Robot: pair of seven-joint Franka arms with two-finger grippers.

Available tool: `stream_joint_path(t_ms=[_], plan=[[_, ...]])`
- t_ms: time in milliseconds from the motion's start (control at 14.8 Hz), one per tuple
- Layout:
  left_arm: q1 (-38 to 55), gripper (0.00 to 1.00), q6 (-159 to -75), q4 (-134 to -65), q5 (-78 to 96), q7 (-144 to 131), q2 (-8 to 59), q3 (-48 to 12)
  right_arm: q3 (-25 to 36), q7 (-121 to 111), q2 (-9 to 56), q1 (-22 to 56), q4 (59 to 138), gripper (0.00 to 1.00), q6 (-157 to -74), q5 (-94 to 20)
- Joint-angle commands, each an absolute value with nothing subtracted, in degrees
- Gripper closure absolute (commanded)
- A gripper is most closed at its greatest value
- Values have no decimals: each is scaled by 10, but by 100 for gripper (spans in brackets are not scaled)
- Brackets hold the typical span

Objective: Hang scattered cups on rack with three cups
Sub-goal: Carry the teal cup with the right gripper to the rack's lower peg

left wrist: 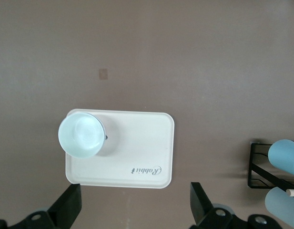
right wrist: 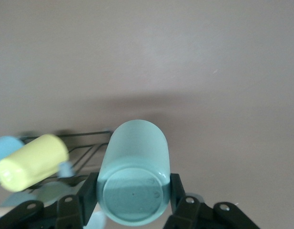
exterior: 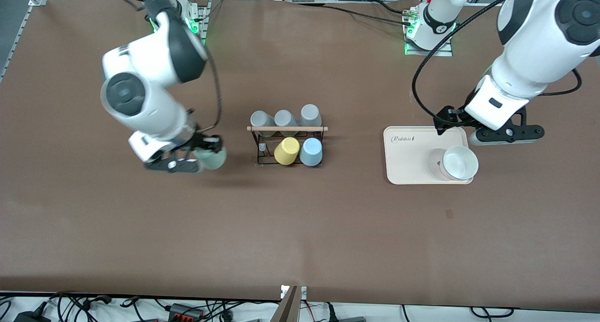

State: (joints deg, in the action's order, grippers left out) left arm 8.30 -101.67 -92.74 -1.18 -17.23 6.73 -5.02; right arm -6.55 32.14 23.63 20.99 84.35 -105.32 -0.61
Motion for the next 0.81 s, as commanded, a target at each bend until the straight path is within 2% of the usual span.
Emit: stream_joint_path(t_ms=[0, 337, 742], plan=[[74, 0, -1009, -882, -18, -152, 89, -52, -58, 390, 251, 254, 823, 72, -1046, -11], [75, 0, -944, -810, -16, -149, 119, -55, -58, 454, 275, 294, 813, 72, -1050, -10], [62, 0, -923, -802, 31, -146, 129, -51, -56, 470, 320, 312, 798, 72, -1097, -4]])
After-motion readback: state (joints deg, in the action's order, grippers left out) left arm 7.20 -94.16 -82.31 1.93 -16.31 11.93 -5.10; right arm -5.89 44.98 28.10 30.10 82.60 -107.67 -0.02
